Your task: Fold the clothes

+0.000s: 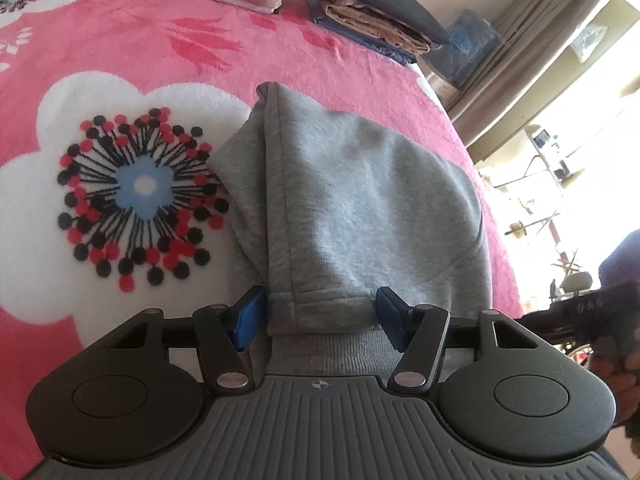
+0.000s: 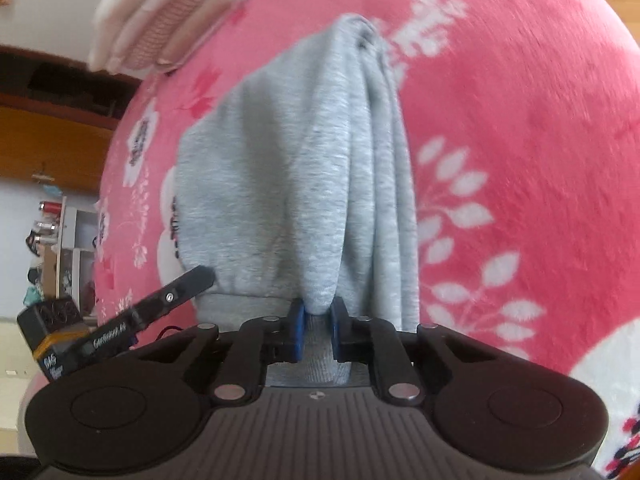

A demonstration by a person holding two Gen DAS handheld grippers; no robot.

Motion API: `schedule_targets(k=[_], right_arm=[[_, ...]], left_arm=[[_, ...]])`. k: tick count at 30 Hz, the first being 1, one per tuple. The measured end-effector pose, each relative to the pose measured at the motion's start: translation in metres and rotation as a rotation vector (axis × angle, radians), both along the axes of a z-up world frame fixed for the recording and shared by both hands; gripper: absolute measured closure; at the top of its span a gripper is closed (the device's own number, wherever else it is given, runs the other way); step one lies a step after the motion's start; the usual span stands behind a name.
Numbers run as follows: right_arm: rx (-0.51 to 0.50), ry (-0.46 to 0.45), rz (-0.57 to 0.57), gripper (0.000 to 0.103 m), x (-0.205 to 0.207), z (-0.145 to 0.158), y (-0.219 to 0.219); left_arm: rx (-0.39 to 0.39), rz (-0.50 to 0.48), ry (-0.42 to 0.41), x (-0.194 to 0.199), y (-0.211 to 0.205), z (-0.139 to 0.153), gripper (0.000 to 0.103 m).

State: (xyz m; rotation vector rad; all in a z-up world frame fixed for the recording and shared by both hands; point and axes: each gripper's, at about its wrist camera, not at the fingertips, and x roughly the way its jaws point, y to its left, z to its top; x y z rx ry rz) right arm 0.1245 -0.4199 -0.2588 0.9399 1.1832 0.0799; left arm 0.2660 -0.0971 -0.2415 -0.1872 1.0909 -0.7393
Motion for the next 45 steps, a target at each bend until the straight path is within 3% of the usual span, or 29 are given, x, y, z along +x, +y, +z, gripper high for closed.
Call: schedule_targets(k=[3, 6, 14, 18, 20, 24, 26, 31, 34, 45], right_arm=[[0.018, 0.031, -0.016, 0.078, 0.000, -0.004, -0.003], [0.010, 0.065, -0.020, 0.055, -0.001, -0.006, -0.004], [0.170, 0.133, -0.079, 0.054, 0.002, -0.034, -0.002], [0.197, 0.127, -0.072, 0.046, 0.006, -0.040, 0.004], [0.189, 0.120, -0.055, 0.046, 0.008, -0.039, 0.006], [0.187, 0.097, -0.057, 0.072, 0.009, -0.032, 0.007], [0.234, 0.088, -0.091, 0.077, 0.006, -0.030, 0.002], [0.408, 0.092, -0.204, 0.080, 0.004, -0.028, -0.012], [0.472, 0.099, -0.235, 0.080, 0.007, -0.027, -0.017], [0.565, 0.097, -0.264, 0.080, 0.013, -0.023, -0.028]], left_arm=[[-0.001, 0.005, 0.009, 0.001, 0.001, -0.001, 0.042], [0.002, 0.008, 0.008, 0.003, 0.001, -0.001, 0.042], [-0.001, 0.031, 0.032, 0.004, 0.004, -0.005, 0.041], [-0.011, 0.040, 0.046, 0.005, 0.006, -0.007, 0.041], [-0.028, 0.050, 0.063, 0.007, 0.008, -0.008, 0.040], [-0.066, 0.094, 0.105, 0.014, 0.017, -0.007, 0.034], [-0.096, 0.158, 0.146, 0.020, 0.029, -0.008, 0.030], [-0.267, 0.289, 0.354, 0.034, 0.057, -0.021, 0.026], [-0.343, 0.280, 0.467, 0.036, 0.060, -0.031, 0.024], [-0.417, 0.215, 0.625, 0.042, 0.043, -0.048, 0.021]])
